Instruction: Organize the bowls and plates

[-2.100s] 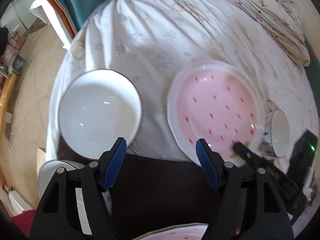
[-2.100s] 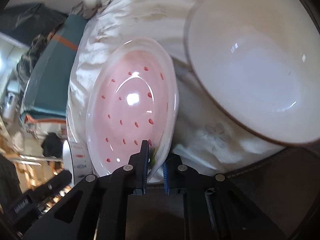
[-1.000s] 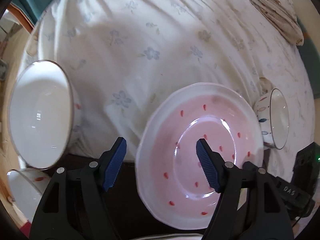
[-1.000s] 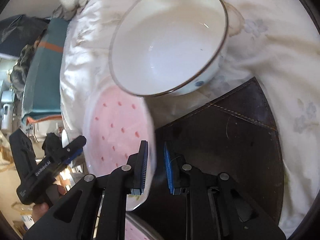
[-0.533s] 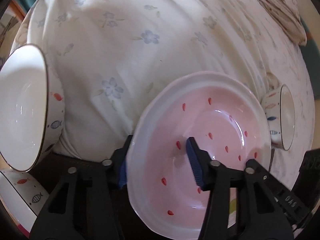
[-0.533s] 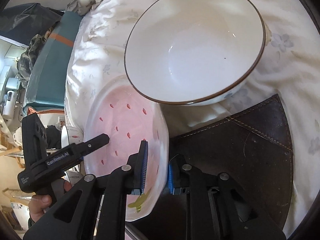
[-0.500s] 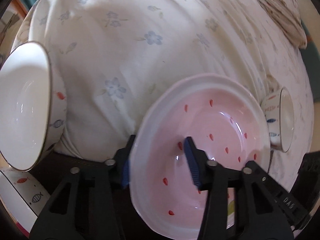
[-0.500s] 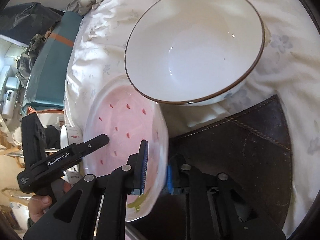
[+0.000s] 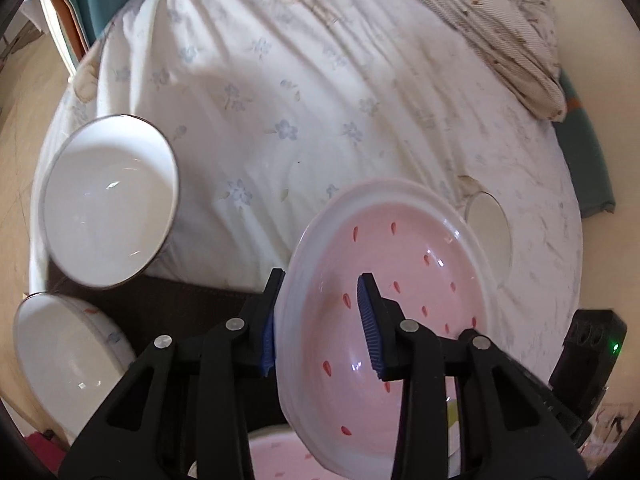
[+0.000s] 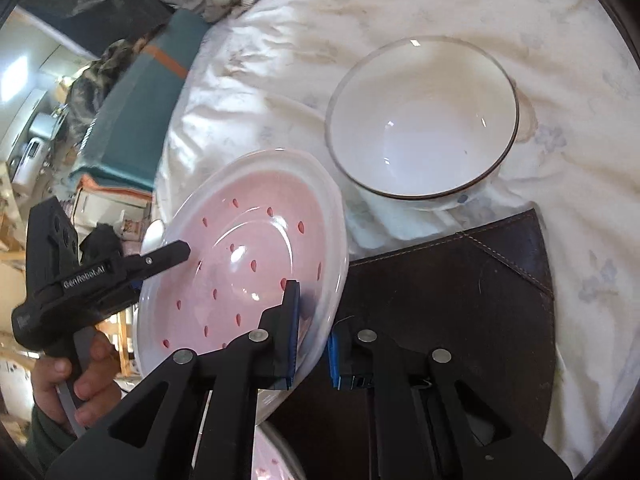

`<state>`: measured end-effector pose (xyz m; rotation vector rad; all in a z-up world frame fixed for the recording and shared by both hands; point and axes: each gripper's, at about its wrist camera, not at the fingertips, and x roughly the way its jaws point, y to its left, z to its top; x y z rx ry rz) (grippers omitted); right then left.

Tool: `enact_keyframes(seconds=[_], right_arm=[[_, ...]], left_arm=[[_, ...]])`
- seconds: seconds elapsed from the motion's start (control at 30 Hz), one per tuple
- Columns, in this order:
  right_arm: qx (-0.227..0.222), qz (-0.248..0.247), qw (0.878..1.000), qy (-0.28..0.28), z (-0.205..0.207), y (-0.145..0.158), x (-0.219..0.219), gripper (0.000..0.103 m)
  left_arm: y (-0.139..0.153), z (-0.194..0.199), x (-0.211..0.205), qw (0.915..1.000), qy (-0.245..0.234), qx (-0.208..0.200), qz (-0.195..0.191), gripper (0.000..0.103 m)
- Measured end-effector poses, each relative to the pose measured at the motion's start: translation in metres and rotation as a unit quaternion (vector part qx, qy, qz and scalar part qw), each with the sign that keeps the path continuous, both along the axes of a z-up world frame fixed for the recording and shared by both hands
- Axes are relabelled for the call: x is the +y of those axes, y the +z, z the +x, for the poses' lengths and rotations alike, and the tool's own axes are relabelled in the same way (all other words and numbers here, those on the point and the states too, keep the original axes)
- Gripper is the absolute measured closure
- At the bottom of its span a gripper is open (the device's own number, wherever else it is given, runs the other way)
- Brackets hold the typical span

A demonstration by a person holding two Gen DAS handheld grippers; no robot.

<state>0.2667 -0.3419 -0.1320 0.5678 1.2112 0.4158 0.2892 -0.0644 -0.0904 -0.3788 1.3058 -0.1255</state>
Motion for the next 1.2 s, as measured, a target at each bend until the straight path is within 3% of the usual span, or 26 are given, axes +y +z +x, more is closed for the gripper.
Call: enact_keyframes(seconds=[0.27,0.43,0.73,1.2], right_arm=[[-0.032,-0.009,0.999,0.025,-0.044,0.050,0.019,0.089],[-0.034,-0.020,0.998,0.041,-0.079,0.063,0.030,0.089],[0.007,-0.055,0.996,0.072,-0.142,0.035,0.058,0.089],[0.043,-0.054,0.996,0.065,-0.160,0.006,0.068,0.088]], left_arm=[[0.037,-0.061,0.031,0.9997,-0.002,-0.024,-0.008,0.077],[0.033,-0.100,0.039,0.9998,-0.005,-0.020,-0.007,0.078],[-0.015,-0.160,0.058,0.9994,-0.002,0.034,0.009,0.078],[-0.030,-0.174,0.057,0.9981,-0.022,0.040,0.040,0.077]])
